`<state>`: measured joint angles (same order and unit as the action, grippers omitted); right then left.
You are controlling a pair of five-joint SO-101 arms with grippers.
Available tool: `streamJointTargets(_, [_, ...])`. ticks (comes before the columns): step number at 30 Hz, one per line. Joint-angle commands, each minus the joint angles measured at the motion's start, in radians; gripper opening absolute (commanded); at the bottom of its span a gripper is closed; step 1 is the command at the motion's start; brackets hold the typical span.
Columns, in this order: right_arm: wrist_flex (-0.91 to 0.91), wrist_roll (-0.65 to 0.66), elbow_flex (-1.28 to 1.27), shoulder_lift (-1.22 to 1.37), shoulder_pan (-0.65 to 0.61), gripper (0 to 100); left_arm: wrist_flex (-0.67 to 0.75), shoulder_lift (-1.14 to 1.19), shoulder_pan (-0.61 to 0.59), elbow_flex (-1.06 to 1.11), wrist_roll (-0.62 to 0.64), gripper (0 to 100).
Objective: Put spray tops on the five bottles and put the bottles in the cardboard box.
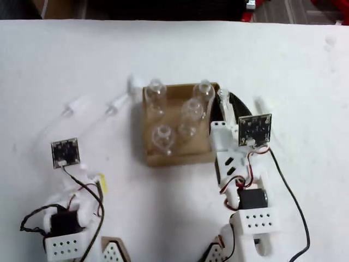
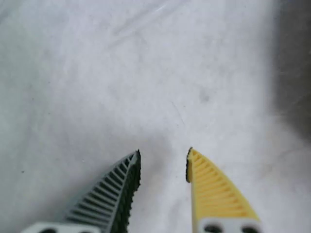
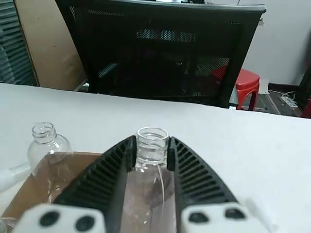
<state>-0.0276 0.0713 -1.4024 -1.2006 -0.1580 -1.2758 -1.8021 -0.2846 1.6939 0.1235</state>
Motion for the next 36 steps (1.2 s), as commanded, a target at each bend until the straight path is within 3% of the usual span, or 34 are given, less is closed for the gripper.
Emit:
streamJointTargets(1, [0.03, -0.015, -0.028, -0.01, -0.007, 1.6, -0.006, -0.005, -0.007, 0.0, 0.011, 15])
streamJointTargets(18, [0.018, -0.012, -0.086, -0.021, 0.018, 1.6, -0.006, -0.005, -0.008, 0.0, 0.012, 15])
streamJointTargets(32, [-0.153, -0.011, -0.043, -0.022, 0.093, 2.1, -0.006, -0.005, -0.008, 0.0, 0.014, 15])
streamJointTargets(36, [-0.248, 0.081, -0.006, -0.022, 0.058, 2.1, -0.006, -0.005, -0.008, 0.0, 0.014, 15])
